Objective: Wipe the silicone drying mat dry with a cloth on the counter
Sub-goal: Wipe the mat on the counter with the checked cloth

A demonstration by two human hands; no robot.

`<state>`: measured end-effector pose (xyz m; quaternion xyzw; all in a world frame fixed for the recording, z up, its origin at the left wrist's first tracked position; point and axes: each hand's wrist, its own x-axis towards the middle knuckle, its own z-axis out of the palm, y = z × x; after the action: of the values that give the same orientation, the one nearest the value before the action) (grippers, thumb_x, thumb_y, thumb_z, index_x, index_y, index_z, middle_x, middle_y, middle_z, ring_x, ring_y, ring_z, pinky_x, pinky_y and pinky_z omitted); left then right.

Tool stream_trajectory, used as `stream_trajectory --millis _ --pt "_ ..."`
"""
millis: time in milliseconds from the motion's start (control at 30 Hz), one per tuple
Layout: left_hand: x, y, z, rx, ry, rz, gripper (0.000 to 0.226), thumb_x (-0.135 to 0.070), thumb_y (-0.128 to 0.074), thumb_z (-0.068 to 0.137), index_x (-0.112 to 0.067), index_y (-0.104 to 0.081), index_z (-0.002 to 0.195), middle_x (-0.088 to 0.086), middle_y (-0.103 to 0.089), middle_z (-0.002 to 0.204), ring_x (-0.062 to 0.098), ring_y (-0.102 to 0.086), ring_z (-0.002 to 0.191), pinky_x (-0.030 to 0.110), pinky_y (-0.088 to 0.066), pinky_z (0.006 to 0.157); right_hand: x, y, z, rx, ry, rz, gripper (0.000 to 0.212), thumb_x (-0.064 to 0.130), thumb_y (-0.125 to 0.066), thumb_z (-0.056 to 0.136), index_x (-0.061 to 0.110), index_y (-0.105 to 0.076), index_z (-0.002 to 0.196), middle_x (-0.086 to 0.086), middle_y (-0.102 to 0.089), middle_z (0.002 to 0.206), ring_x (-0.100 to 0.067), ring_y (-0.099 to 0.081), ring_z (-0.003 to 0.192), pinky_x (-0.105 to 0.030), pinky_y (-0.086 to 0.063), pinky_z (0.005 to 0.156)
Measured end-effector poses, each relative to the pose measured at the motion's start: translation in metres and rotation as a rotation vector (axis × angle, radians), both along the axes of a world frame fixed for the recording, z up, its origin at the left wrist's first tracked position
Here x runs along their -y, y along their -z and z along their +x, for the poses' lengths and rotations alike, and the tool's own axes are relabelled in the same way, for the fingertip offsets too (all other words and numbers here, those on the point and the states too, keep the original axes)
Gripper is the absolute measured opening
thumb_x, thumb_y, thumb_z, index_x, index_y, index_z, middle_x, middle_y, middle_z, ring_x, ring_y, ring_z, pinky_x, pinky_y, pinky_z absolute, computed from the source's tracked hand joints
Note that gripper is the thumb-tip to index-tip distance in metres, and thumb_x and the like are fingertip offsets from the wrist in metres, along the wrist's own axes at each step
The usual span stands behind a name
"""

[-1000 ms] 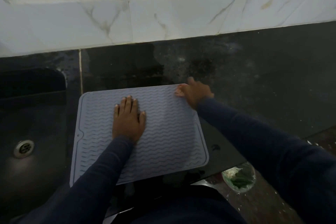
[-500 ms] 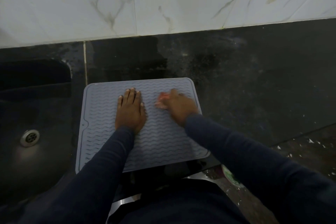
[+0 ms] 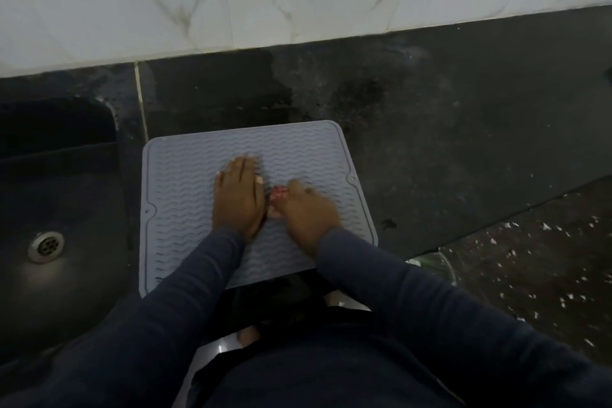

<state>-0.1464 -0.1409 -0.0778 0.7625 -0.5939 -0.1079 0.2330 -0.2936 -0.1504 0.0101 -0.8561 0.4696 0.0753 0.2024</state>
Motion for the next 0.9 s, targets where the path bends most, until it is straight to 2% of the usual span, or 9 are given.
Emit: stream_trajectory --millis 167,267,400,467,533,667,733,833,900 --pt "-0.004 0.006 -0.002 0.128 0.023 0.133 0.055 -0.037 -0.028 0.099 -0.008 -0.036 0.146 0.015 -0.031 0.154 0.028 -0.024 0.144 0.05 -0.008 0.118 0.043 0.006 -0.097 -0.176 0.246 -0.083 0.035 0.049 -0.045 0.097 0.028 -0.058 0.123 -0.008 -0.047 0.116 -0.033 -0.056 0.108 -0.039 -0.043 0.09" --pt "-0.013 0.007 -0.002 0.159 0.029 0.154 0.056 -0.04 -0.026 0.099 -0.012 -0.035 0.147 0.015 -0.026 0.156 0.028 -0.019 0.146 0.05 -0.003 0.117 0.058 -0.004 -0.108 -0.317 0.348 -0.094 0.031 0.037 -0.048 0.098 0.027 -0.062 0.123 -0.011 -0.047 0.122 -0.038 -0.058 0.108 -0.043 -0.047 0.09" --pt "-0.03 0.012 0.003 0.174 -0.003 0.157 0.059 -0.045 -0.022 0.097 -0.016 -0.035 0.148 0.014 -0.023 0.157 0.028 -0.016 0.146 0.051 0.003 0.116 0.016 -0.008 -0.061 -0.113 0.308 -0.05 0.031 0.045 -0.049 0.096 0.031 -0.058 0.122 -0.01 -0.043 0.121 -0.034 -0.058 0.102 -0.041 -0.048 0.089" --pt "-0.03 0.013 0.005 0.163 -0.019 0.147 0.059 -0.043 -0.023 0.096 -0.017 -0.037 0.147 0.013 -0.025 0.157 0.028 -0.017 0.146 0.052 0.001 0.116 -0.031 -0.003 -0.02 0.025 0.173 0.046 0.029 0.042 -0.049 0.098 0.024 -0.057 0.119 -0.011 -0.046 0.119 -0.033 -0.057 0.102 -0.043 -0.048 0.088" --pt "-0.028 0.013 0.006 0.144 -0.031 0.132 0.055 -0.04 -0.028 0.098 -0.016 -0.04 0.146 0.013 -0.027 0.156 0.027 -0.019 0.146 0.052 -0.001 0.117 -0.061 0.001 -0.006 0.007 0.036 0.075 0.028 0.036 -0.05 0.097 0.025 -0.057 0.123 -0.011 -0.044 0.123 -0.035 -0.058 0.104 -0.043 -0.049 0.086" --pt "-0.032 0.012 0.006 0.142 0.001 0.128 0.058 -0.042 -0.025 0.096 -0.016 -0.037 0.147 0.013 -0.024 0.157 0.027 -0.016 0.147 0.051 0.001 0.117 -0.039 -0.004 -0.076 -0.052 0.263 0.029 0.006 0.037 -0.06 0.091 0.031 -0.057 0.091 -0.011 -0.05 0.114 -0.034 -0.06 0.103 -0.036 -0.045 0.082" --pt "-0.031 0.012 0.007 0.141 0.003 0.121 0.058 -0.041 -0.026 0.096 -0.016 -0.037 0.146 0.014 -0.024 0.157 0.028 -0.016 0.146 0.052 0.0 0.118 -0.019 -0.001 -0.111 -0.167 0.414 -0.046 0.014 0.036 -0.057 0.092 0.031 -0.065 0.104 -0.012 -0.048 0.113 -0.038 -0.06 0.103 -0.041 -0.049 0.086" --pt "-0.032 0.012 0.008 0.133 0.007 0.125 0.056 -0.04 -0.029 0.097 -0.015 -0.037 0.147 0.015 -0.023 0.157 0.029 -0.016 0.146 0.053 -0.001 0.118 0.0 0.0 -0.116 -0.234 0.541 -0.063 0.034 0.031 -0.054 0.094 0.012 -0.063 0.121 -0.016 -0.046 0.118 -0.043 -0.056 0.109 -0.046 -0.047 0.091" --pt "-0.032 0.011 0.007 0.142 0.009 0.124 0.057 -0.04 -0.029 0.097 -0.015 -0.037 0.147 0.015 -0.023 0.157 0.029 -0.016 0.146 0.053 -0.001 0.118 -0.006 -0.004 -0.094 -0.123 0.519 -0.049 0.034 0.04 -0.055 0.093 0.025 -0.064 0.123 -0.012 -0.045 0.113 -0.041 -0.058 0.108 -0.044 -0.047 0.093"
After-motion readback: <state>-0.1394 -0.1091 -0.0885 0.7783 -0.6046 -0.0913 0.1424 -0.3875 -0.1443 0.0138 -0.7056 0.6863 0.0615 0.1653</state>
